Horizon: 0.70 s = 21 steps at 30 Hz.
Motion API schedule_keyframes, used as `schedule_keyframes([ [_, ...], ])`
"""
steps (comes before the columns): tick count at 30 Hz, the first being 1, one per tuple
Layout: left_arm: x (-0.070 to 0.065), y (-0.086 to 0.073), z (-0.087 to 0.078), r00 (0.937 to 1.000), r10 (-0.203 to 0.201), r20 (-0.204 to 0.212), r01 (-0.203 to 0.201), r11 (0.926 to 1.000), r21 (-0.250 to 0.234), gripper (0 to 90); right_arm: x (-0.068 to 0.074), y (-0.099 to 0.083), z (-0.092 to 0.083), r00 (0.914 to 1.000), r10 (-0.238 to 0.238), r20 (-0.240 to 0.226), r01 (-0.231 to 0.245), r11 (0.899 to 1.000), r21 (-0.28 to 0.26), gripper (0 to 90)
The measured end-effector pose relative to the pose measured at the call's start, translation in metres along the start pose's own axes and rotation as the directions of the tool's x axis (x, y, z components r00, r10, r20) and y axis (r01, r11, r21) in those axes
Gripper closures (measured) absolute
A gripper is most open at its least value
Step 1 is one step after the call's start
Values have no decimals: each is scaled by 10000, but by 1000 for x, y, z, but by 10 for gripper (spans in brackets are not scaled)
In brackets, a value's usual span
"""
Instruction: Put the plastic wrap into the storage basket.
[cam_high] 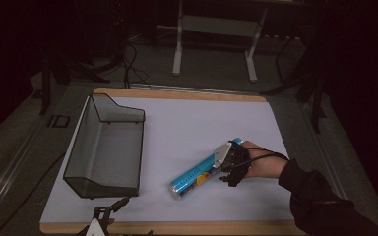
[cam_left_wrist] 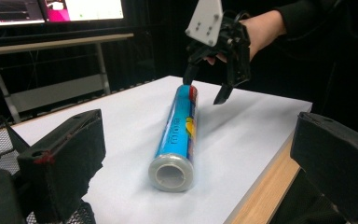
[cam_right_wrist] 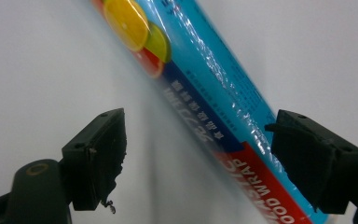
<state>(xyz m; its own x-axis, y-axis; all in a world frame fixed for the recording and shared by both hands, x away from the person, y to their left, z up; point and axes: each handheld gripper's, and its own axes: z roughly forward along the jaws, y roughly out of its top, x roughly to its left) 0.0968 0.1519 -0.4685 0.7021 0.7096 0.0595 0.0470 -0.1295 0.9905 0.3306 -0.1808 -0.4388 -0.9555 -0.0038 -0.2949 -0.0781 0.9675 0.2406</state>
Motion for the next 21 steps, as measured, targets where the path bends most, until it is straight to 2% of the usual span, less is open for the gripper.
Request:
schedule_keyframes([
  [1, 0, 0, 0, 10000, 0, 0, 0, 10000, 0, 39, -1, 2, 2, 9999, -120, 14, 120, 9998, 159, 180],
  [2, 0, 0, 0, 10000, -7, 3, 7, 10000, 6, 39, -1, 7, 7, 9990, -434, 40, 432, 9978, 511, 180],
  [3, 0, 0, 0, 10000, -2, 6, 2, 10000, 8, 39, -1, 7, 7, 9990, -434, 40, 432, 9978, 511, 180],
  [4, 0, 0, 0, 10000, -34, 1, 34, 10000, -26, 39, -2, 12, 12, 9973, -728, 69, 720, 9938, 842, 180],
  [8, 0, 0, -1, 10000, -64, -29, 64, 9999, -89, 39, -1, 17, 23, 9904, -1364, 205, 1323, 9815, 1381, 180],
  [9, 0, 0, -1, 10000, -67, -21, 67, 9999, -94, 39, -1, 17, 23, 9904, -1364, 205, 1323, 9815, 1381, 180],
  [10, 0, 0, -1, 10000, -73, -17, 73, 9999, -100, 39, -2, 20, 26, 9891, -1471, 59, 1445, 9775, 1538, 179],
  [12, 0, 0, -1, 10000, -44, -32, 44, 10000, -73, 39, -2, 22, 27, 9867, -1624, 116, 1587, 9750, 1558, 179],
  [14, -1, 0, -1, 10000, -47, -29, 47, 10000, -56, 39, -2, 27, 32, 9792, -2029, 2, 2001, 9659, 1642, 180],
  [16, -1, 0, -2, 10000, -25, -59, 25, 10000, -50, 39, -2, 28, 34, 9782, -2070, -151, 2065, 9639, 1678, 180],
  [17, 0, 0, -2, 10000, -44, -73, 44, 10000, -62, 39, -1, 31, 37, 9714, -2372, -113, 2354, 9556, 1771, 181],
  [19, -1, 0, -3, 9999, -33, -124, 32, 10000, -62, 39, -1, 33, 39, 9685, -2483, -177, 2474, 9519, 1806, 186],
  [20, -1, -1, -3, 9999, -38, -144, 37, 10000, -59, 39, 0, 35, 42, 9609, -2763, -171, 2742, 9413, 1971, 201],
  [21, -1, -1, -4, 9999, -33, -160, 32, 10000, -59, 39, 0, 35, 42, 9609, -2763, -171, 2742, 9413, 1971, 201],
])
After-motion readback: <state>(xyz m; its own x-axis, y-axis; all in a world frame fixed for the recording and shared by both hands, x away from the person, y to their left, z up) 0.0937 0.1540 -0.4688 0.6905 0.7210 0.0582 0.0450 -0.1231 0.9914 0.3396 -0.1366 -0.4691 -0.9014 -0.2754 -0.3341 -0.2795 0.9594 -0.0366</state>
